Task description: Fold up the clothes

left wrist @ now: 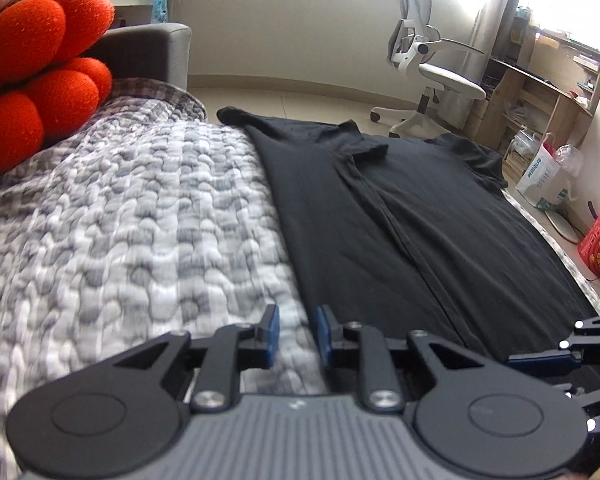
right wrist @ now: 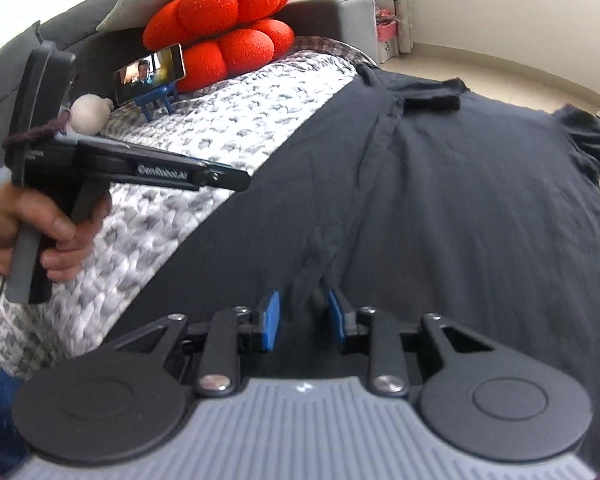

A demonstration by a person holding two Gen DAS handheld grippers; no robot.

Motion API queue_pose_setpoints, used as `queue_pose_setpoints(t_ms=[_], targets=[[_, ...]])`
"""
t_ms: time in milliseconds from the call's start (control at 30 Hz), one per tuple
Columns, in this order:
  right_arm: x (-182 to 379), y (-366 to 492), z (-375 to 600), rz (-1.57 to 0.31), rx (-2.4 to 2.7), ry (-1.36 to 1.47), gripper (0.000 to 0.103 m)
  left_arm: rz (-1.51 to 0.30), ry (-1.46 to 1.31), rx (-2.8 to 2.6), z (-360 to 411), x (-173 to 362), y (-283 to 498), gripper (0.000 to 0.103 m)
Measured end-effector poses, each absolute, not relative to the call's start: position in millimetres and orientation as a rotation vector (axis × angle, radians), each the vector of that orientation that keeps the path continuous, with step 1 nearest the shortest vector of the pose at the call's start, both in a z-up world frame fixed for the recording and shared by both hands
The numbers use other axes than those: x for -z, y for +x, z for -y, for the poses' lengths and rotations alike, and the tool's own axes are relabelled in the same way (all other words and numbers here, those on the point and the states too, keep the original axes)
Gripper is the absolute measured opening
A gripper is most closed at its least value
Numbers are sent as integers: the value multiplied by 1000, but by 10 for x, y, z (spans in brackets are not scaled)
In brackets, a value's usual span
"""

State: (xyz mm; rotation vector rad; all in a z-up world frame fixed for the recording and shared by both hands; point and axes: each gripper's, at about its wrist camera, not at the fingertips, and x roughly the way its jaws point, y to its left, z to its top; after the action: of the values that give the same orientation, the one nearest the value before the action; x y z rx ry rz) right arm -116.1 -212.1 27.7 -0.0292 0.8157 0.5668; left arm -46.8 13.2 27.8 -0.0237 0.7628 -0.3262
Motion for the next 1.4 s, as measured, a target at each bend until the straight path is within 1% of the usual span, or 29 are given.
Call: queue_pose_setpoints(t_ms=[433, 500, 633, 800, 1033, 1167, 1400], targets=[[-265, -1820, 2458, -836, -494, 17, 31, -801, 64, 329, -134, -295, -925, 28], [-255, -1899, 2570, -834, -464, 50, 31, -811, 67, 338, -143, -305, -973, 30], [-241, -2076, 2825, -831, -425, 142, 31, -823, 75, 350, -171, -312, -1042, 31], [-263, -2224, 3031, -844, -365, 164, 31, -839, 62, 362, -177, -353, -1091, 32], [-294, -2431, 3321, -861, -280, 195, 33, -824, 72, 427, -69, -477, -1192, 33], [-314, -2520, 3547, -830, -180, 241, 37, -824, 82, 458, 26, -499, -1219, 35], [-189, -2567, 3701, -844, -113, 289, 37, -845, 113, 511, 199, -484, -1198, 38]])
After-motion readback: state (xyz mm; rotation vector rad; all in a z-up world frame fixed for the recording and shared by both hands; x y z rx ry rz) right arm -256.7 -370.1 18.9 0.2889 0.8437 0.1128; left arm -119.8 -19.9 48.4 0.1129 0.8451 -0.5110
